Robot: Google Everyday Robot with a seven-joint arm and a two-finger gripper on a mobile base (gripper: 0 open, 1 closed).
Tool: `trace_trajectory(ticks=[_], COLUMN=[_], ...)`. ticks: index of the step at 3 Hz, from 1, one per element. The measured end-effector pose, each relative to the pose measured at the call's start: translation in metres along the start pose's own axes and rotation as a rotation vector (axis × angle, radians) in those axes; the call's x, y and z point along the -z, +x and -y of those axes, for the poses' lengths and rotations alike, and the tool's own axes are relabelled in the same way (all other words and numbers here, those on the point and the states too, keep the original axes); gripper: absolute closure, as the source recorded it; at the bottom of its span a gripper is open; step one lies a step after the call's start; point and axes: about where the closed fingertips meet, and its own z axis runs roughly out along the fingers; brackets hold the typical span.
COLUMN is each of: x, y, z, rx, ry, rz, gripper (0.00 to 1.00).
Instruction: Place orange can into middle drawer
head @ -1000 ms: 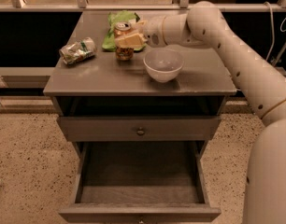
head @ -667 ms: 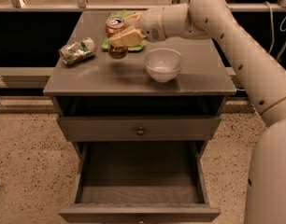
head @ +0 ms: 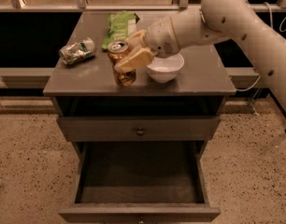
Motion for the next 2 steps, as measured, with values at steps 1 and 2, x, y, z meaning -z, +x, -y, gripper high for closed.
trace_trajectory(ticks=[1,2], x=[0.003,0.024], y=[0.040,0.081], z=[-0.054,-0.111], rx=[-0.083,-0.106], ry=[-0.071,-0.046], rz=[0.058,0.083], gripper=[1.00,1.00])
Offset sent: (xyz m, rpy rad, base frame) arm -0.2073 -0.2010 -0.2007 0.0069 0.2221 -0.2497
